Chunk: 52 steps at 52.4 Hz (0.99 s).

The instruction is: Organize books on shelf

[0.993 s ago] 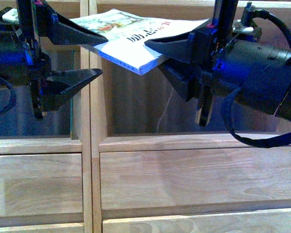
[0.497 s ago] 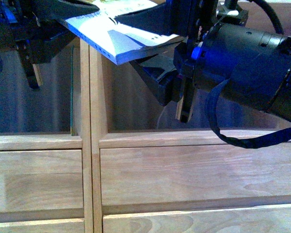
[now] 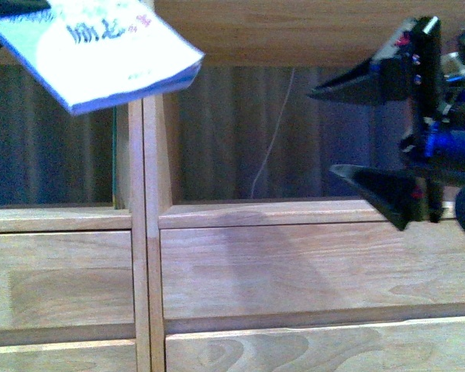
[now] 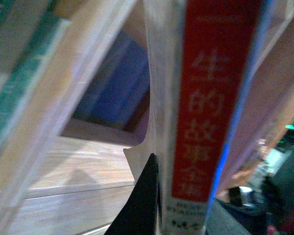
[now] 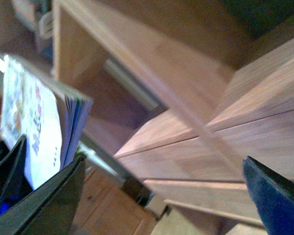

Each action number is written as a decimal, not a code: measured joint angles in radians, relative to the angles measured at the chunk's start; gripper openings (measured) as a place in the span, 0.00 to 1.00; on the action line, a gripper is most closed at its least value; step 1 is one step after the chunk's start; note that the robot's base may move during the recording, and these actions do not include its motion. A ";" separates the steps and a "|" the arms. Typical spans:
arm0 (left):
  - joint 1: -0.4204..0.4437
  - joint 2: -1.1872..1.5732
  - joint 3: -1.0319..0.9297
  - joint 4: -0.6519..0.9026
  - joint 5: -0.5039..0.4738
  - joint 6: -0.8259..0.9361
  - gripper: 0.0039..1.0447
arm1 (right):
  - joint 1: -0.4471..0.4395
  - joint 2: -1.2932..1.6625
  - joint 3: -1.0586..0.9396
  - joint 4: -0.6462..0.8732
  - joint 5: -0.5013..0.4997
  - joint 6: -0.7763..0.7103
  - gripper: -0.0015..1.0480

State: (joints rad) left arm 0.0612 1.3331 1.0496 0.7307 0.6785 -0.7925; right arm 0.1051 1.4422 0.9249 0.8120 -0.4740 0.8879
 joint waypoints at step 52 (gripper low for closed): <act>-0.006 0.487 0.510 -0.259 -0.560 1.077 0.06 | -0.220 -0.320 -0.109 -0.180 0.105 -0.754 0.93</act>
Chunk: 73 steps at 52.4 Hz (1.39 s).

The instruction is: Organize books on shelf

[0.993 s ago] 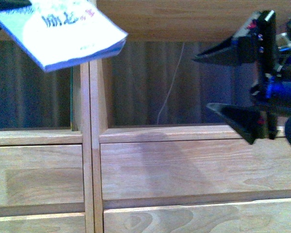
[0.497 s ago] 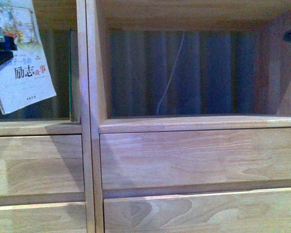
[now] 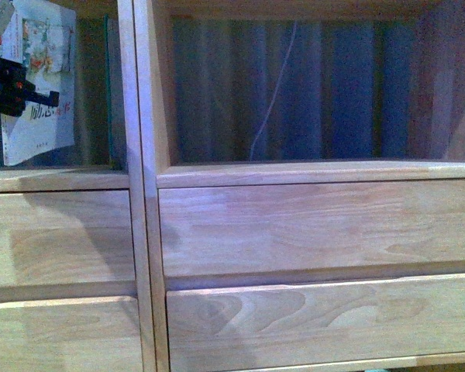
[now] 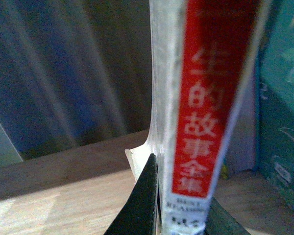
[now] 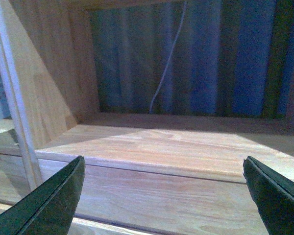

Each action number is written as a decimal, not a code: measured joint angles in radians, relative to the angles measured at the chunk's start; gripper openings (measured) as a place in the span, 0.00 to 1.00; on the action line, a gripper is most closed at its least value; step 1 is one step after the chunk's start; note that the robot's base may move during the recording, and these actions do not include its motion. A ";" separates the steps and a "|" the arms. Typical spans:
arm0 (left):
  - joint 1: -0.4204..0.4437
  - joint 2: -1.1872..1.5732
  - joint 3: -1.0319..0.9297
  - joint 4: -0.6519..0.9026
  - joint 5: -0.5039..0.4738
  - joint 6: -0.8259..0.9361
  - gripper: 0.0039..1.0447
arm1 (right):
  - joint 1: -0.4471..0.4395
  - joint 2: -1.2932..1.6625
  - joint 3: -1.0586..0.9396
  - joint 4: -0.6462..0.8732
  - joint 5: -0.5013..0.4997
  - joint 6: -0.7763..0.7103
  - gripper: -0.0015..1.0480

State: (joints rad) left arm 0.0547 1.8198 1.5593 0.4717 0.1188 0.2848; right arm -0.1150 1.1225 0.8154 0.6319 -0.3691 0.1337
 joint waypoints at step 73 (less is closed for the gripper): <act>-0.077 0.346 0.476 -0.169 -0.139 -0.046 0.38 | 0.175 -0.097 -0.023 -0.082 -0.042 0.062 0.93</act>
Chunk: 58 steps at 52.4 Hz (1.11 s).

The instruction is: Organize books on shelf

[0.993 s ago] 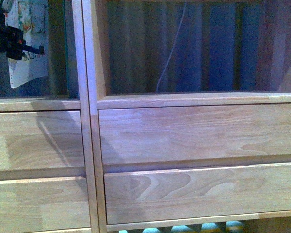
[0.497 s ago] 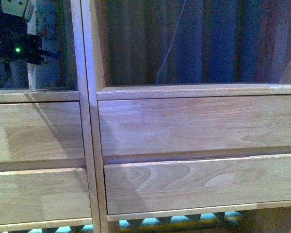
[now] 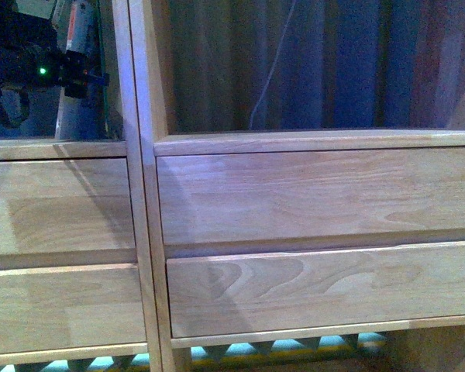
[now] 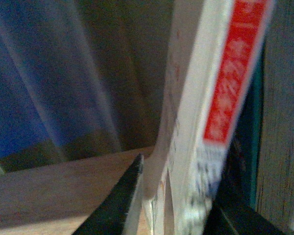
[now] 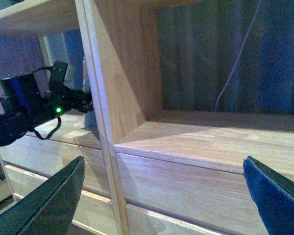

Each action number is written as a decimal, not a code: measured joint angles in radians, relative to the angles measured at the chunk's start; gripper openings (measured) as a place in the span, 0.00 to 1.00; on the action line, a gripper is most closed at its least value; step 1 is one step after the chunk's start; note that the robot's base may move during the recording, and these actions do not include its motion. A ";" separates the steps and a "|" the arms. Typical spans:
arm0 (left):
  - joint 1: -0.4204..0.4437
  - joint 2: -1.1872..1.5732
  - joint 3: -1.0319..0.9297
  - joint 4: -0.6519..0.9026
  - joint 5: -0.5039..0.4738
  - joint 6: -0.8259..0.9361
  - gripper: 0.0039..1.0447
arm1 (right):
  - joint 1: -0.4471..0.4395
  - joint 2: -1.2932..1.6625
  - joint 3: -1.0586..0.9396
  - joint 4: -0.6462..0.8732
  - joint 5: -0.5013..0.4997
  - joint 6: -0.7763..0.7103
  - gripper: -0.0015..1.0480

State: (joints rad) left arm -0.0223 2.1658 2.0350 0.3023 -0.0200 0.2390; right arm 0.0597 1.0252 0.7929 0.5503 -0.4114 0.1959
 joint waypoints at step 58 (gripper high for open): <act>0.109 -0.999 -0.990 0.089 0.263 -0.203 0.92 | -0.118 -0.171 -0.170 -0.071 0.187 -0.023 0.93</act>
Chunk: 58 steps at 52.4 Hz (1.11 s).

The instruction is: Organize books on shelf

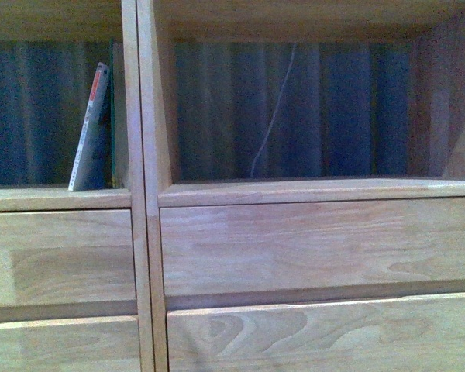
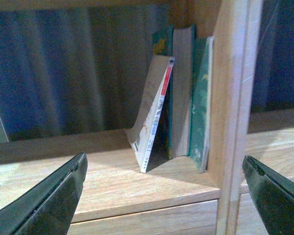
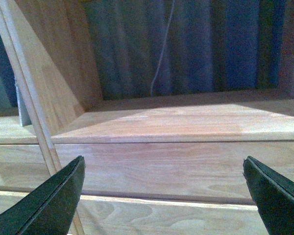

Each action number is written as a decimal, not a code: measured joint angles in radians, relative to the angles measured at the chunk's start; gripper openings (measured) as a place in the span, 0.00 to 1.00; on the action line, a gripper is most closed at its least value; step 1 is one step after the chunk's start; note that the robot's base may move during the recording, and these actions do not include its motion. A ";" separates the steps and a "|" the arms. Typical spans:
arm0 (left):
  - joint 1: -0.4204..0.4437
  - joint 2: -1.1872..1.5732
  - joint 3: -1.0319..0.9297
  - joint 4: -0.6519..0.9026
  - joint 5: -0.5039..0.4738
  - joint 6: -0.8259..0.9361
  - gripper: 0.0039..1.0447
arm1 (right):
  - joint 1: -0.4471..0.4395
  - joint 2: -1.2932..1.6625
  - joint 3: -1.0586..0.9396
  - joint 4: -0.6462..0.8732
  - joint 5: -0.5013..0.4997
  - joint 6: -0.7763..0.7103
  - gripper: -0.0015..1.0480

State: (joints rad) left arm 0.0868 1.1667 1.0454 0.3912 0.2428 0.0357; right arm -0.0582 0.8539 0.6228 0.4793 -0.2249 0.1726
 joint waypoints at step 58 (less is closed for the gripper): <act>-0.086 -0.582 -0.908 0.056 -0.243 -0.034 0.02 | 0.056 -0.480 -0.539 -0.195 0.222 -0.167 0.03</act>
State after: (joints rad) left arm 0.0010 0.5850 0.1375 0.4469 -0.0002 0.0021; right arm -0.0021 0.3737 0.0834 0.2848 -0.0029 0.0055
